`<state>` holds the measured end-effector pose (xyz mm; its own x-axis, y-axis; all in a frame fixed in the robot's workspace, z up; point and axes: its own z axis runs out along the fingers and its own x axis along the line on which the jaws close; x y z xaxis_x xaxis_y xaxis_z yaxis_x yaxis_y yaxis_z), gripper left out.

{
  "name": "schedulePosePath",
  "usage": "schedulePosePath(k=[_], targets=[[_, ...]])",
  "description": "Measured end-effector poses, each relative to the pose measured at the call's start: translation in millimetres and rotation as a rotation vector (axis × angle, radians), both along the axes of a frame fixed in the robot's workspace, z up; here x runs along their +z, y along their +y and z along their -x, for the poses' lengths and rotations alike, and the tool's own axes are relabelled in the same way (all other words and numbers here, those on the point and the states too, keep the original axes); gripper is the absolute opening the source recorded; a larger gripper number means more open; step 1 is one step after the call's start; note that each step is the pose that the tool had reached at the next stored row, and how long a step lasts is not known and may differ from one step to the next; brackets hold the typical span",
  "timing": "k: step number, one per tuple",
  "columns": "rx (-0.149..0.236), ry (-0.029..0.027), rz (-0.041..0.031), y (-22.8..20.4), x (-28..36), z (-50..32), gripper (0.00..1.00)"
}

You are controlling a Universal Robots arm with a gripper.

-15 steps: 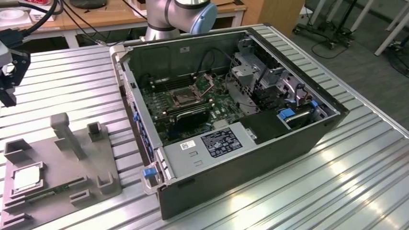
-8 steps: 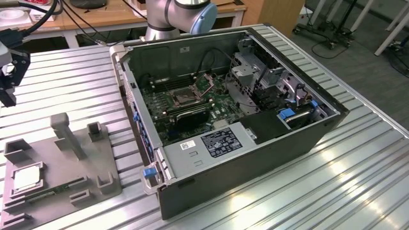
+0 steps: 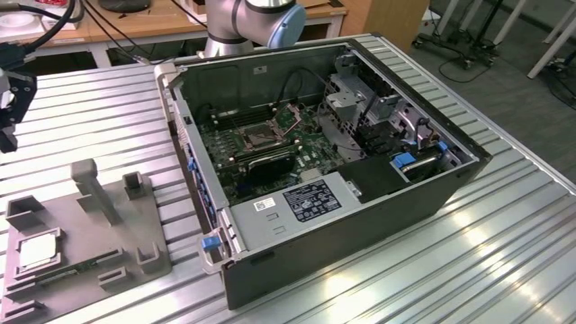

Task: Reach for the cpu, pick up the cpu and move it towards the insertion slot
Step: 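Reach for the cpu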

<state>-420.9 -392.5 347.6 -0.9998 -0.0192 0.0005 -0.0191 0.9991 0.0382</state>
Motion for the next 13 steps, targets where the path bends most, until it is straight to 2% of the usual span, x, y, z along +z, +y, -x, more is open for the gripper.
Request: schedulePosePath(k=[13], targets=[[0.000,0.0000,0.0000,-1.0,-1.3,7.8,0.11]])
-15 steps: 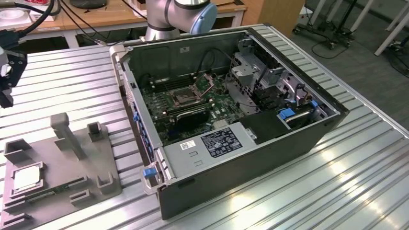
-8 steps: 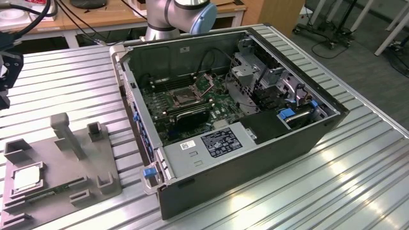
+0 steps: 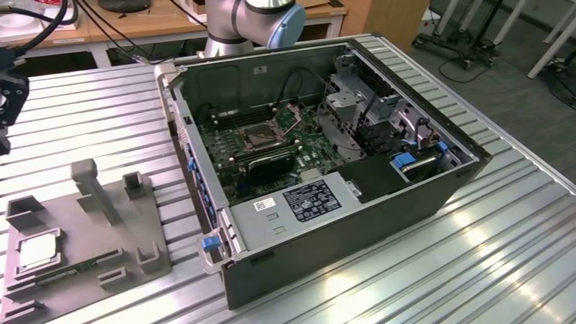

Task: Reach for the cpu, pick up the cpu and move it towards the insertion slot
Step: 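Reach for the cpu, then pick up the cpu and move it towards the insertion slot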

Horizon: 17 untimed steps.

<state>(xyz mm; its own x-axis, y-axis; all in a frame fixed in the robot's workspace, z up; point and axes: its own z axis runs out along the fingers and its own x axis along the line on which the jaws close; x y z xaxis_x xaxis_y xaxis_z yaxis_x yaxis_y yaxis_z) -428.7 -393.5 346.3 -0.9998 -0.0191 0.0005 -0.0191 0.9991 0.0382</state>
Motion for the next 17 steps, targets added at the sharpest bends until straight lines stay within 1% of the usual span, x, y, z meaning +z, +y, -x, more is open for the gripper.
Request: schedulePosePath(k=[17], targets=[[0.000,0.0000,0.0000,-0.2,-1.4,9.5,0.11]])
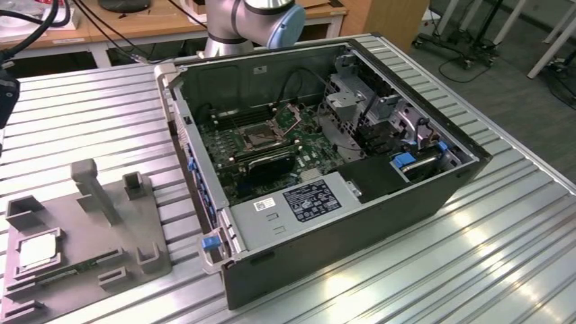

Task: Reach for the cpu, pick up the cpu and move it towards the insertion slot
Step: 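Pick up the cpu and move it towards the insertion slot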

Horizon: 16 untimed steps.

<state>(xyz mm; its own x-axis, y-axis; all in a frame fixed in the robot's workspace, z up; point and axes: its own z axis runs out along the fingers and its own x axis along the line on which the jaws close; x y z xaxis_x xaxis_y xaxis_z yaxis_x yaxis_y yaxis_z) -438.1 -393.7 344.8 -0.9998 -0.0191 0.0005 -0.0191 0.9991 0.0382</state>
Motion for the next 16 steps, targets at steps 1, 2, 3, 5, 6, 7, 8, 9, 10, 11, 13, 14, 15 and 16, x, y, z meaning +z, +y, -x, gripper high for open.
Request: schedulePosePath(k=[1,2,3,5,6,7,8,9,10,11,13,14,15,16], targets=[[0.000,0.0000,0.0000,-0.1,-0.1,0.5,0.11],[0.000,0.0000,0.0000,-0.1,-0.3,1.0,0.11],[0.000,-0.0001,-0.0001,-0.2,-0.5,1.6,0.11],[0.000,-0.0001,0.0000,-0.4,-0.8,2.7,0.11],[0.000,0.0000,0.0000,-0.4,-0.9,3.2,0.11],[0.000,-0.0001,-0.0001,-0.5,-1.1,3.7,0.11],[0.000,-0.0001,-0.0001,-0.5,-1.4,4.1,0.11],[0.000,0.0000,0.0000,-0.6,-1.5,4.6,0.11],[0.000,0.0000,0.0000,-0.7,-1.8,5.0,0.11],[0.000,0.0000,0.0000,-0.8,-2.0,5.4,0.11],[0.000,-0.0001,-0.0001,-0.8,-2.3,5.9,0.11],[0.000,0.0000,0.0000,-0.8,-2.3,6.0,0.11],[0.000,0.0001,0.0000,-0.8,-2.3,6.2,0.11],[0.000,0.0000,-0.0001,-0.8,-2.4,6.2,0.11]])
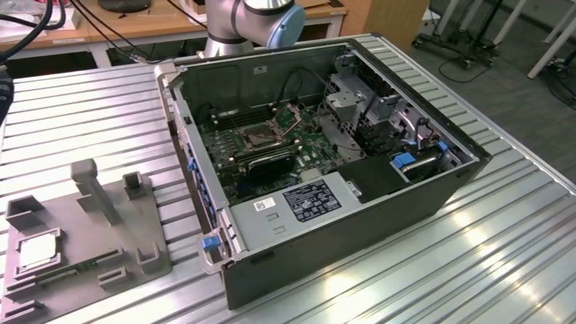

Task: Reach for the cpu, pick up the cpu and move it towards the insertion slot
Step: 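Pick up the cpu and move it towards the insertion slot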

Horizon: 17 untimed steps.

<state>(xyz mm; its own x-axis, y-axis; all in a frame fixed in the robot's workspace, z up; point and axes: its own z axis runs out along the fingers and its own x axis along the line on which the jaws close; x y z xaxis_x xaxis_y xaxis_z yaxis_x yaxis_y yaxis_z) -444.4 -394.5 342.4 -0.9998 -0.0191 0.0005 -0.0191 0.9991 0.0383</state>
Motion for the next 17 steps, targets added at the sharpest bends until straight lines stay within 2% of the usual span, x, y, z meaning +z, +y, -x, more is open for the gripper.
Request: schedulePosePath(k=[10,17], targets=[[0.000,0.0000,0.0000,-0.6,-0.4,1.2,0.11],[0.000,0.0000,0.0001,-5.8,-2.3,5.0,0.11]])
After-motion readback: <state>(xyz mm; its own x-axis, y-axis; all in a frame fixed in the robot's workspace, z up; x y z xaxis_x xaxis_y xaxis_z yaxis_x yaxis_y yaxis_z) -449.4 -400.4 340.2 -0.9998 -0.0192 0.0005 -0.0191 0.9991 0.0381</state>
